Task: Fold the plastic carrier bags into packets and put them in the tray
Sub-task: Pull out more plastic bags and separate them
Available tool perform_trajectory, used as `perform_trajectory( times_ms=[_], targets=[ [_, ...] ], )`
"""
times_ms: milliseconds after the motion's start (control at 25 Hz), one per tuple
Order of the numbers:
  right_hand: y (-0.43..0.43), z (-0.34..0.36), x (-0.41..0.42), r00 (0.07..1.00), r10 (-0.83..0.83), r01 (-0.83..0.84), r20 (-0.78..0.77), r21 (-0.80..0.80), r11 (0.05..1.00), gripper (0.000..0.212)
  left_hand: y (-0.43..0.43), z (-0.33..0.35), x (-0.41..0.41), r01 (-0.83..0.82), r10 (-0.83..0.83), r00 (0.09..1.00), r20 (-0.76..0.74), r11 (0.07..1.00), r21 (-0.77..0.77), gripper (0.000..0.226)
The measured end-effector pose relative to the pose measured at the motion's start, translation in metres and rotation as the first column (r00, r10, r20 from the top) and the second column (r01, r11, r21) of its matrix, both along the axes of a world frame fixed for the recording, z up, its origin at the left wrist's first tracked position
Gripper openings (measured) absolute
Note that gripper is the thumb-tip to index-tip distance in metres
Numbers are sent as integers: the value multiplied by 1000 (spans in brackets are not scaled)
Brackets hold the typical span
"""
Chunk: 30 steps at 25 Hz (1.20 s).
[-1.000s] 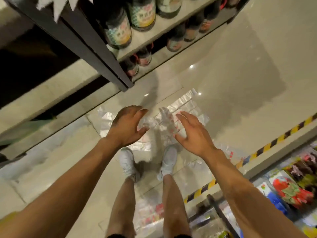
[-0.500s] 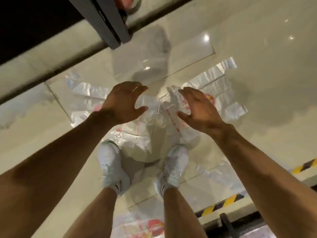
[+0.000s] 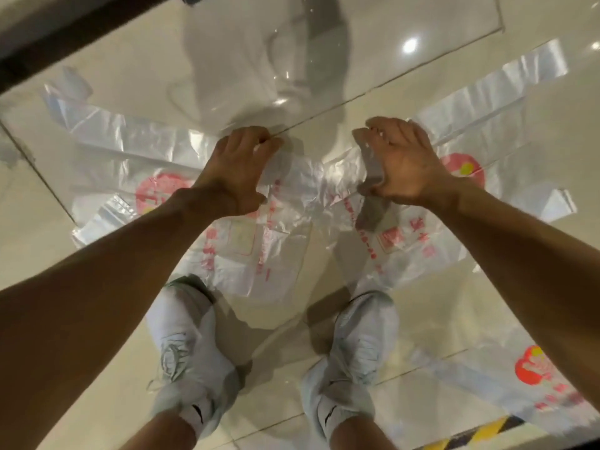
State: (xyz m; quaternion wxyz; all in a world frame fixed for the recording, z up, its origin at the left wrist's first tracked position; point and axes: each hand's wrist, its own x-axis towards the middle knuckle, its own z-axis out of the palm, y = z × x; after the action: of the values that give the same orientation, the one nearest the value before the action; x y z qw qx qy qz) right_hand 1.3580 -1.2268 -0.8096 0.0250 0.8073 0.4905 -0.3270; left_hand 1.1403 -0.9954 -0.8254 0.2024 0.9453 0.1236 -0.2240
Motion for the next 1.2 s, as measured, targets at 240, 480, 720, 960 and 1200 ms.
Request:
perform_trajectory(
  times_ms=[240, 480, 720, 960, 1200],
  targets=[
    [9, -14, 10, 979, 153, -151, 135, -24, 988, 79, 4, -13, 2, 33, -34, 999, 12, 997, 64, 74],
    [15, 30, 10, 962, 238, -215, 132, -168, 962, 18, 9, 19, 4, -123, 120, 992, -41, 989, -78, 7],
    [2, 129, 14, 983, 174, -155, 58, -247, 957, 20, 23, 125, -1, -242, 249, 969, -5, 938, -250, 11],
    [9, 256, 19, 1000, -17, 13, -17, -208, 978, 1, 23, 251, -1, -213, 236, 967, 95, 956, -201, 7],
    [18, 430, 2, 985, -138, 129, -105, -80, 988, 6, 27, 425, -23, -273, 305, 947, 103, 930, -247, 10]
  ],
)
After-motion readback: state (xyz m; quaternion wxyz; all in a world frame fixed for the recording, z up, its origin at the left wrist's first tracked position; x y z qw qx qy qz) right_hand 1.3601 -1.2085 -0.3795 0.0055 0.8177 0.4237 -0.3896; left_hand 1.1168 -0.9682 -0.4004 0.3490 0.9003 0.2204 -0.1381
